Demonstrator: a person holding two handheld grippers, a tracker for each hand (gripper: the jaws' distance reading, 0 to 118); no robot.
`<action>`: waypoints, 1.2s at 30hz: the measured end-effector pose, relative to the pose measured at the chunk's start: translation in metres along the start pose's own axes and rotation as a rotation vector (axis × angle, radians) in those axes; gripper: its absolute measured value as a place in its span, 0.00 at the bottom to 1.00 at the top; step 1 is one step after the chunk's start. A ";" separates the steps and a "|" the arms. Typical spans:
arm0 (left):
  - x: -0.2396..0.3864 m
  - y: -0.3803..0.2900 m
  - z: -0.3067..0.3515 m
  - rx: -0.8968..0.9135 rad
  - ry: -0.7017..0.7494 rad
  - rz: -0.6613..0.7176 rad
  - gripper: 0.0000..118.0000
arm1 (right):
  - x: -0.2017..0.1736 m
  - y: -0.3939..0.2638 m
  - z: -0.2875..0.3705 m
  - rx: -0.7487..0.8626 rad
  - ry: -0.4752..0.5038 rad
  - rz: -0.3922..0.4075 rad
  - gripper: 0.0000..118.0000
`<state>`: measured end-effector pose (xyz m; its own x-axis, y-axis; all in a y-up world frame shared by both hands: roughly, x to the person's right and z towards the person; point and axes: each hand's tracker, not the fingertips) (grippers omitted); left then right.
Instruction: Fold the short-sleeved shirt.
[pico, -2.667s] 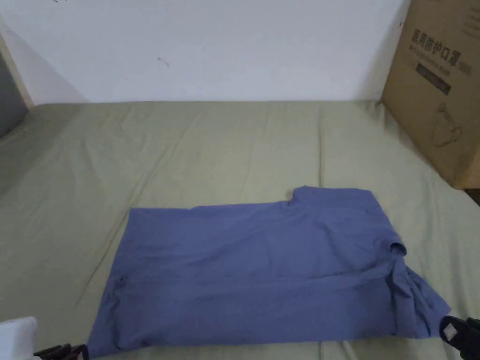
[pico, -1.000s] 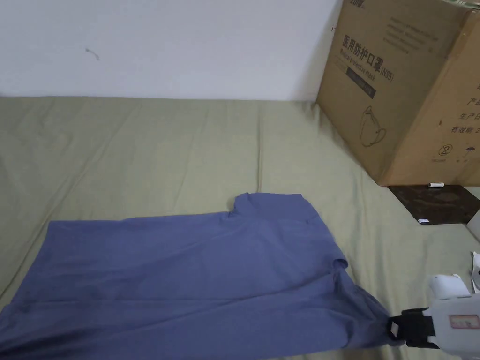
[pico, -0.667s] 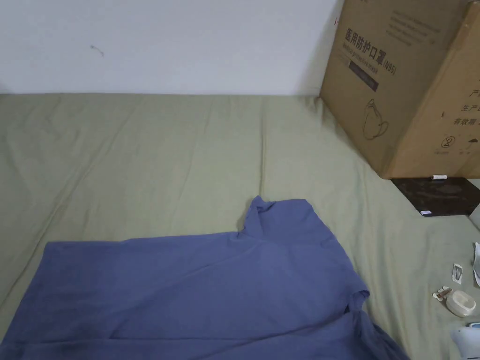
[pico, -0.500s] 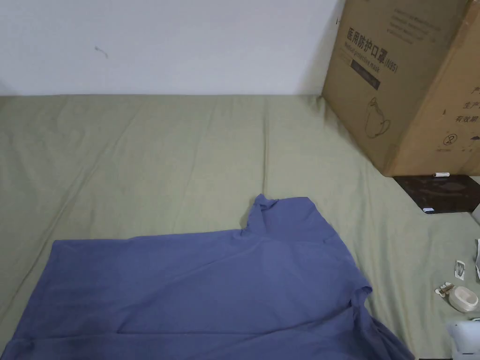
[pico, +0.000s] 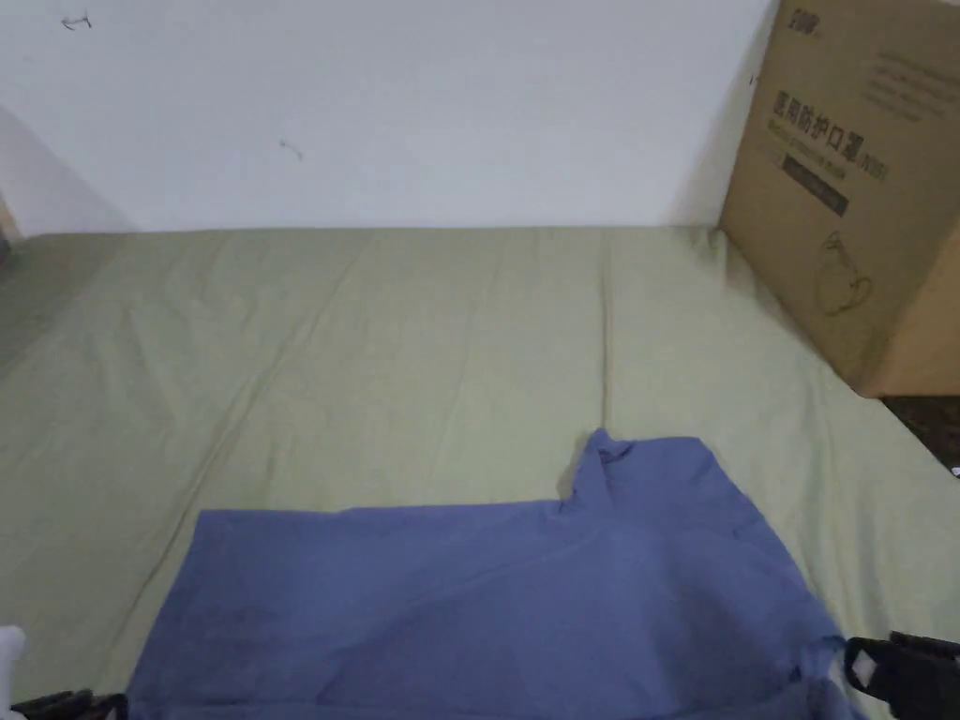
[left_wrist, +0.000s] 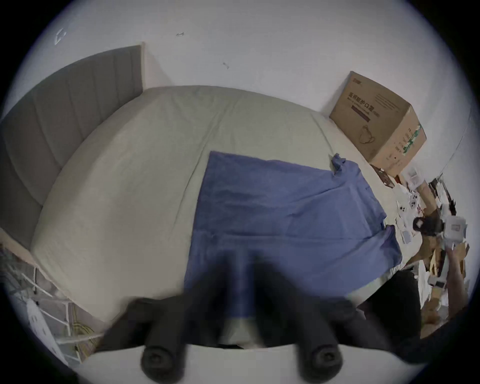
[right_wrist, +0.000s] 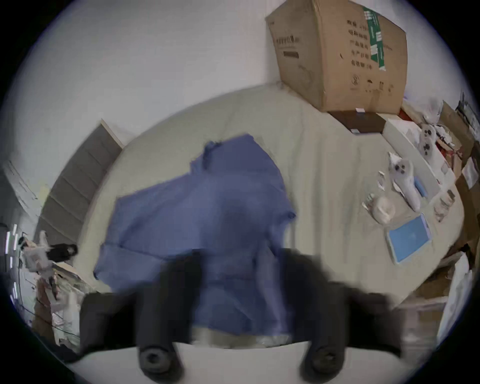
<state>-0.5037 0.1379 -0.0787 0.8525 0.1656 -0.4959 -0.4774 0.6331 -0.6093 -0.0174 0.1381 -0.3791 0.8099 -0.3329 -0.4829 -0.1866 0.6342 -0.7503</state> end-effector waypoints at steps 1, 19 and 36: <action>-0.001 0.010 -0.006 0.007 -0.026 0.005 0.00 | -0.005 0.003 -0.005 0.017 0.025 -0.013 0.00; -0.071 0.159 -0.234 -0.171 -0.030 0.013 0.98 | -0.011 0.033 -0.065 -0.086 0.010 0.044 0.00; -0.042 0.157 -0.181 -0.134 -0.077 -0.193 0.03 | 0.020 0.133 -0.185 -0.102 0.008 0.026 0.38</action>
<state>-0.6530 0.0939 -0.2657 0.9419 0.1119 -0.3167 -0.3238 0.5535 -0.7673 -0.1283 0.0869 -0.5720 0.7994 -0.3233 -0.5064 -0.2637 0.5685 -0.7793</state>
